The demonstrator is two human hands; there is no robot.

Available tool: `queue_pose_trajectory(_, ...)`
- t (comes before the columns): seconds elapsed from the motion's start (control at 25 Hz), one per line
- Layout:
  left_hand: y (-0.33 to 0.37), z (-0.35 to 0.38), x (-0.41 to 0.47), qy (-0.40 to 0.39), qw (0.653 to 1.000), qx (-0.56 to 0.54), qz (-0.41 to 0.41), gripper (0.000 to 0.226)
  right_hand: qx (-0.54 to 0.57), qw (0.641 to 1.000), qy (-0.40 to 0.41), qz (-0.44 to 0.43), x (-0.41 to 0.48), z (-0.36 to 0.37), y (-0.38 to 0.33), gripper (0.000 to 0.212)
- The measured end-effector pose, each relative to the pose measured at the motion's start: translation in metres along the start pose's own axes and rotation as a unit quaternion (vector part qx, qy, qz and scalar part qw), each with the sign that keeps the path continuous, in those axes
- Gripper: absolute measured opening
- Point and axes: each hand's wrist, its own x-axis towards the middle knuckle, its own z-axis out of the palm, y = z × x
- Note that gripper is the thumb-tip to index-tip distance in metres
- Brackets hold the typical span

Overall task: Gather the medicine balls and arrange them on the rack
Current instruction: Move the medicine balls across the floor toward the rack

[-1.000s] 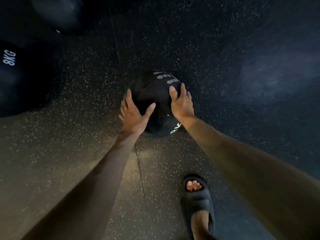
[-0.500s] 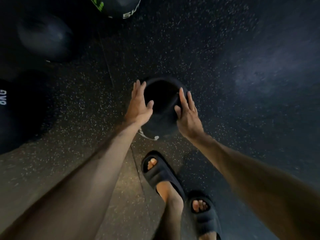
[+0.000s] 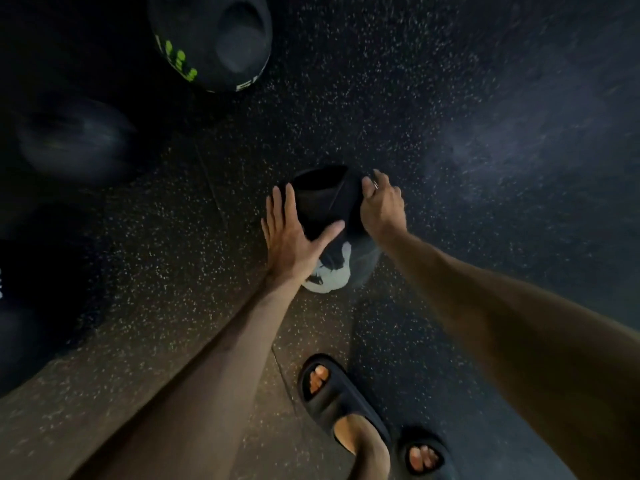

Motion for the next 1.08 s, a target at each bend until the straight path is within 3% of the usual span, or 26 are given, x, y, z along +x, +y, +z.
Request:
queue_pose_trajectory(0.12, 0.032, 0.002, 0.050, -0.011, 0.998, 0.036, -0.054, 0.109, -0.064, 0.990, 0.044, -0.117, -0.040, 0.011, 0.014, 0.061)
queue_pose_trajectory(0.2, 0.052, -0.001, 0.080, -0.037, 0.996, 0.048, -0.063, 0.098, -0.096, 0.985, 0.029, -0.138, -0.052, 0.013, 0.021, 0.073)
queue_pose_trajectory(0.36, 0.051, -0.020, 0.109, -0.071, 0.996, 0.022, 0.042, 0.081, -0.100, 0.987, -0.014, -0.128, 0.005, -0.003, 0.002, 0.071)
queue_pose_trajectory(0.44, 0.045, -0.023, 0.111, -0.071, 0.991, 0.030, 0.109, 0.084, -0.139, 0.982, -0.038, -0.126, 0.050, -0.022, -0.012, 0.064)
queue_pose_trajectory(0.52, 0.047, -0.021, 0.116, -0.063, 0.987, 0.054, 0.137, 0.086, -0.095, 0.990, -0.066, -0.083, 0.093, -0.043, -0.033, 0.064)
queue_pose_trajectory(0.68, 0.090, -0.006, 0.165, -0.046, 0.995, 0.048, 0.076, 0.079, -0.035, 0.999, -0.018, -0.020, 0.131, -0.069, -0.056, 0.063)
queue_pose_trajectory(0.8, 0.140, 0.004, 0.210, -0.040, 0.995, 0.096, -0.001, 0.077, -0.086, 0.992, 0.048, -0.076, 0.099, -0.068, -0.044, 0.067)
queue_pose_trajectory(0.88, 0.166, 0.009, 0.234, -0.037, 0.992, 0.118, -0.040, 0.072, -0.117, 0.988, 0.041, -0.096, 0.090, -0.071, -0.036, 0.074)
queue_pose_trajectory(0.96, 0.179, 0.010, 0.246, -0.023, 0.993, 0.114, -0.036, 0.064, -0.104, 0.991, 0.018, -0.087, 0.106, -0.082, -0.037, 0.076)
queue_pose_trajectory(1.08, 0.170, 0.003, 0.239, -0.050, 0.993, 0.095, 0.041, 0.066, -0.106, 0.990, -0.024, -0.092, 0.147, -0.105, -0.045, 0.073)
